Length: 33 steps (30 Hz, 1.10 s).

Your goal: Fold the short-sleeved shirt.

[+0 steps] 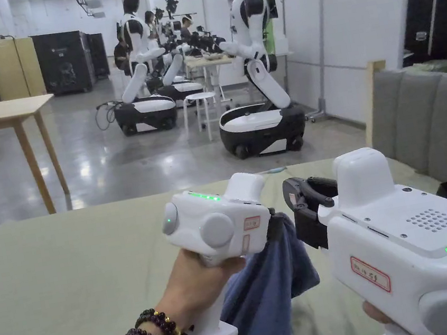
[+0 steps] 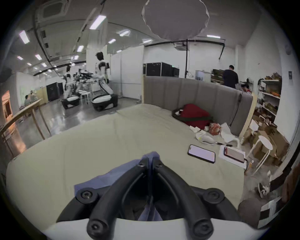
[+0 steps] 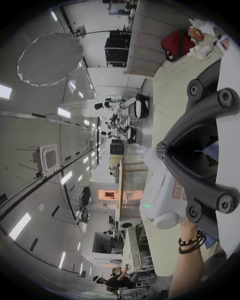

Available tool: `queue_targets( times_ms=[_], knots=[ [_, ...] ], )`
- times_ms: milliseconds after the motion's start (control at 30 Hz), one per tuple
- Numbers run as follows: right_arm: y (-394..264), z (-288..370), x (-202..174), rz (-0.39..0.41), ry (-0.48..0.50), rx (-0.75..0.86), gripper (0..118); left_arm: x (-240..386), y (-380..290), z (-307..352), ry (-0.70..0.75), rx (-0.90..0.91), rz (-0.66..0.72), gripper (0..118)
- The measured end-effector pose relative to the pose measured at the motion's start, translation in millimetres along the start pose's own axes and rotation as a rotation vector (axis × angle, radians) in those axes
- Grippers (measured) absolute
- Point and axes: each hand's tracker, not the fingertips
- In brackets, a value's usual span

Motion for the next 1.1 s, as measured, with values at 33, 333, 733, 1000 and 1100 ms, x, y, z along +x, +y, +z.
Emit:
queue_targets(
  times_ms=[33, 333, 733, 1000, 1100],
  knots=[
    [-2, 2, 8, -0.004, -0.014, -0.001, 0, 4, -5, -13, 0.01, -0.026, -0.005, 0],
    [-28, 5, 43, -0.03, -0.072, -0.058, 0, -10, -116, -101, 0.14, -0.322, 0.02, 0],
    [-29, 13, 19, -0.024, -0.051, -0.059, 0, -51, -70, 52, 0.176, 0.097, 0.226, 116],
    [-38, 22, -17, -0.08, 0.01, -0.053, 0, -75, -134, 230, 0.429, 0.222, 0.263, 0],
    [-44, 25, -28, -0.096, 0.026, -0.057, 0, -88, -167, 262, 0.448, 0.205, 0.271, 0]
  ],
)
